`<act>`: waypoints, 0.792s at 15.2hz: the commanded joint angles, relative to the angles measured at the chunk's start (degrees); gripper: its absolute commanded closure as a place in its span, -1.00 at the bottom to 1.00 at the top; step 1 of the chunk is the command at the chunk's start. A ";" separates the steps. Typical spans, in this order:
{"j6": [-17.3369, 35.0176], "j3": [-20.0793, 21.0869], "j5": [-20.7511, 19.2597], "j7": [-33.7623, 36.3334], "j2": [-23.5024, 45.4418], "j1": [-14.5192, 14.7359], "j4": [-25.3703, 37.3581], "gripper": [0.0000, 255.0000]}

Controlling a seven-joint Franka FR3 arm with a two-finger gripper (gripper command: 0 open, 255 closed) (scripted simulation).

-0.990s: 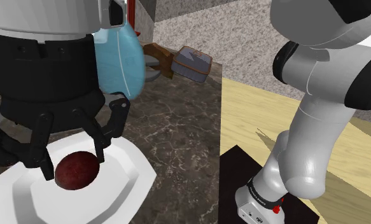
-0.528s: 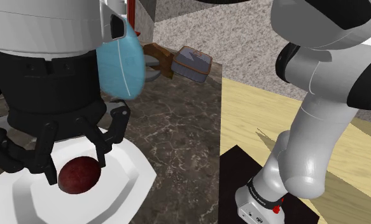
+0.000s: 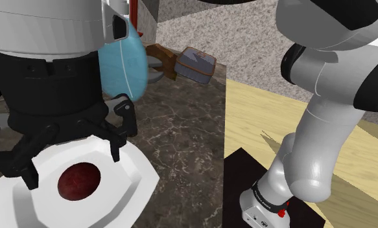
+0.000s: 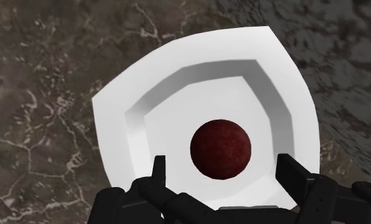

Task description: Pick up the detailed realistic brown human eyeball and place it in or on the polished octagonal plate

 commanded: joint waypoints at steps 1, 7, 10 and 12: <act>-2.34 0.04 -0.74 0.38 1.01 0.72 3.13 -1.00; -9.59 0.02 -3.61 1.67 4.89 3.90 13.54 -1.00; -9.60 0.01 -3.62 1.67 4.90 3.90 13.55 -1.00; -9.60 0.01 -3.62 1.67 4.90 3.91 13.55 -1.00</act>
